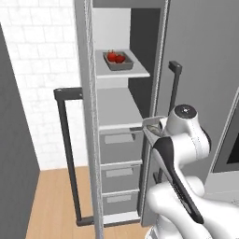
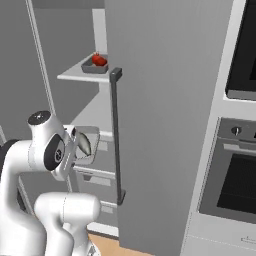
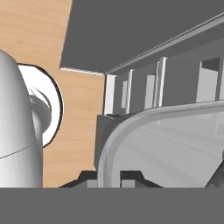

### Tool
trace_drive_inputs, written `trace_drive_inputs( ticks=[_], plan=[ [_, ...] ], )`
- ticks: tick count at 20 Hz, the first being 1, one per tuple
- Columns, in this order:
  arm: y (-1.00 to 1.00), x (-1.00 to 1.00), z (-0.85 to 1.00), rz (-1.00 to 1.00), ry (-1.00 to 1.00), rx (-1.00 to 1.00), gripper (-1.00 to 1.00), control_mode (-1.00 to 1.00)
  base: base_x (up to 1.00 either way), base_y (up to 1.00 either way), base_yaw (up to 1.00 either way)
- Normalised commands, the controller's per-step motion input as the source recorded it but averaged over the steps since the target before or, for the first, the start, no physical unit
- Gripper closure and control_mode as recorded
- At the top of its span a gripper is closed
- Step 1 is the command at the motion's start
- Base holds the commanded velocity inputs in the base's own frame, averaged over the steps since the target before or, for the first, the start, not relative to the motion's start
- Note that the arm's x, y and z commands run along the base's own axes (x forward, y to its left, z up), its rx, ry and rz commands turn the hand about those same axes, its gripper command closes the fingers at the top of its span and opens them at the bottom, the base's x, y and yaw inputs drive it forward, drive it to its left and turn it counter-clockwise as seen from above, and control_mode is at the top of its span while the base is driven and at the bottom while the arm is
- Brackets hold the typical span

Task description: Take the meat container that has the fish and place it on the second highest rack of the freezer. Then take the vegetable container that has the bell pepper and tomato and place it on the highest rack of the freezer.

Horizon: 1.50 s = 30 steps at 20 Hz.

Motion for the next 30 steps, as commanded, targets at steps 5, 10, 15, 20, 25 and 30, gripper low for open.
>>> trace_drive_inputs(
  ticks=[5,10,15,20,25,30],
  plan=[
    [0.0,0.0,0.0,0.0,0.0,0.0,1.0,1.0,0.46,0.41,-0.17],
    [0.0,0.0,0.0,0.0,0.0,0.0,1.0,1.0,0.29,0.34,-0.15],
    [0.11,0.3,0.0,-0.05,0.02,-0.01,1.0,-1.0,0.12,0.08,-0.05],
    [0.09,0.64,0.0,0.0,0.09,0.0,1.0,-1.0,0.0,0.0,0.0],
    [0.0,0.54,0.0,0.07,0.11,0.03,1.0,-1.0,0.0,0.0,0.0],
    [0.22,0.46,-0.03,0.05,0.03,0.01,1.0,-1.0,0.0,0.0,0.0]
  ],
)
